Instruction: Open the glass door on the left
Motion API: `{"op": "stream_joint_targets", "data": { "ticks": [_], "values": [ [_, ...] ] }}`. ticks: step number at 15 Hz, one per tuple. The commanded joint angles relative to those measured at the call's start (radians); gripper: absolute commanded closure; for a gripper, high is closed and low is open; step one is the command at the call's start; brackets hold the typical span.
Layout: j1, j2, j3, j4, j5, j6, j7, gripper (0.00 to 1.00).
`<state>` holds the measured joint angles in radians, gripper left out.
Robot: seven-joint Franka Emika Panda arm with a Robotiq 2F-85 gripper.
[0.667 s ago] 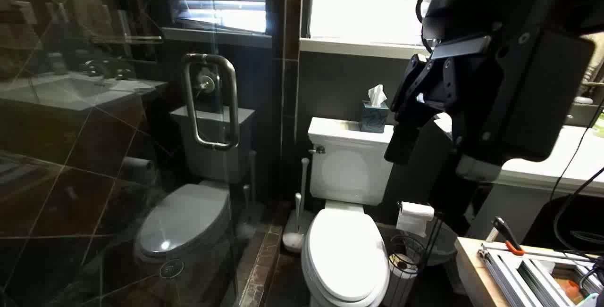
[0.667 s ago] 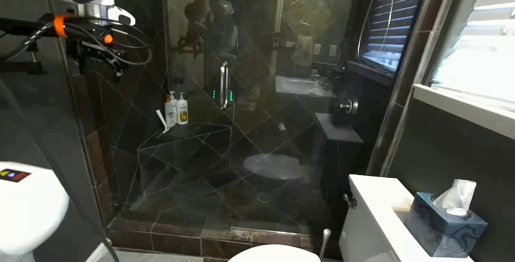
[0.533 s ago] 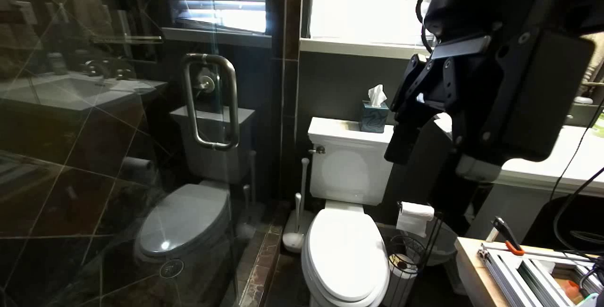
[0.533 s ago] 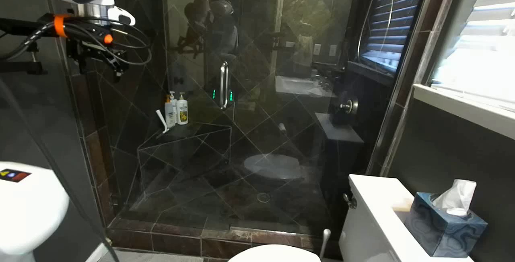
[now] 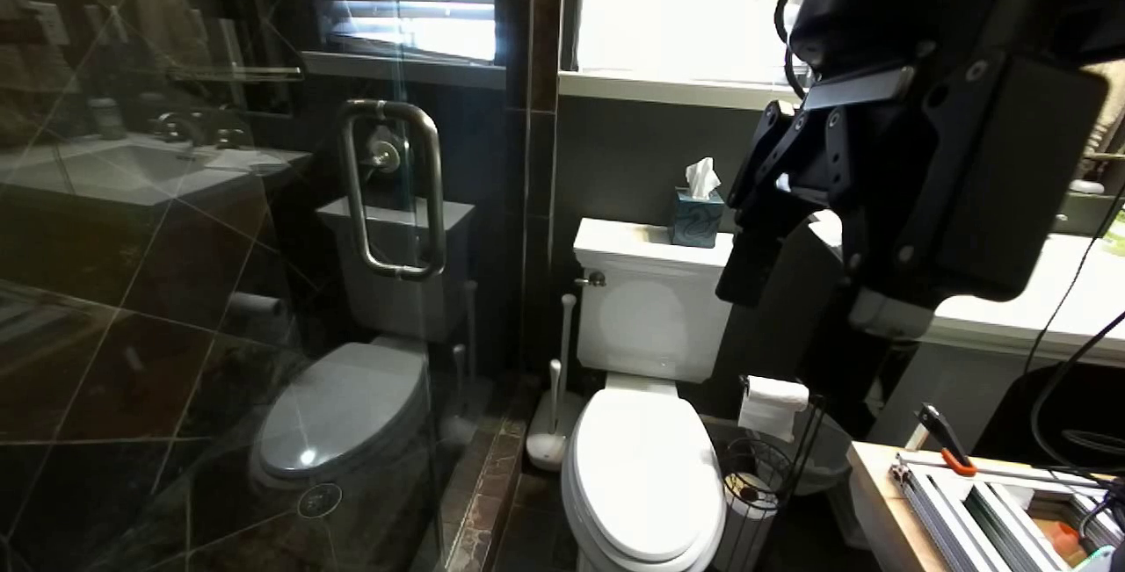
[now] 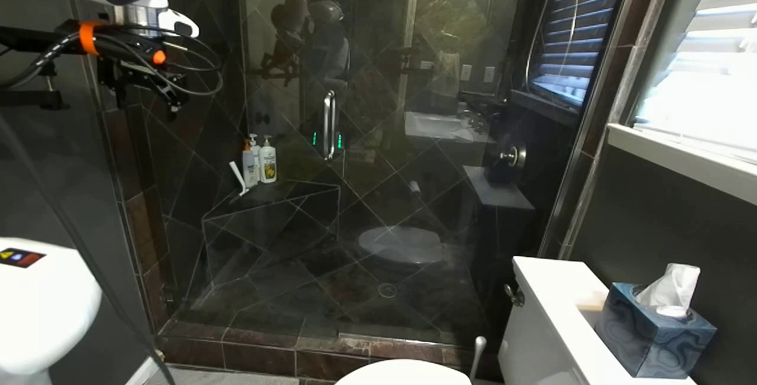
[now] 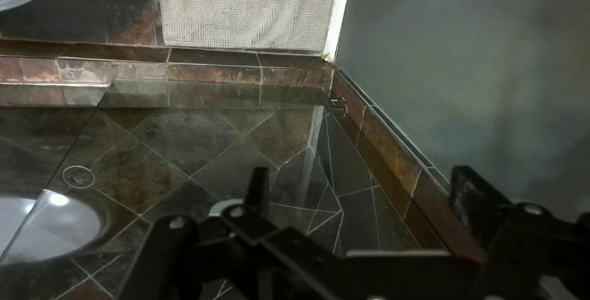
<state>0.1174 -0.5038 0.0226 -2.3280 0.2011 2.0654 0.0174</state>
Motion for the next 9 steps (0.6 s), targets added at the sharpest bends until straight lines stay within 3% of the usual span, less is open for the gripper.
{"op": "stream_joint_targets", "data": {
  "ticks": [1,9],
  "values": [
    [-0.024,0.018,0.006,0.009,0.000,0.044,0.007,0.00],
    [-0.207,0.198,-0.077,0.234,-0.148,-0.033,0.092,0.00]
  ]
}}
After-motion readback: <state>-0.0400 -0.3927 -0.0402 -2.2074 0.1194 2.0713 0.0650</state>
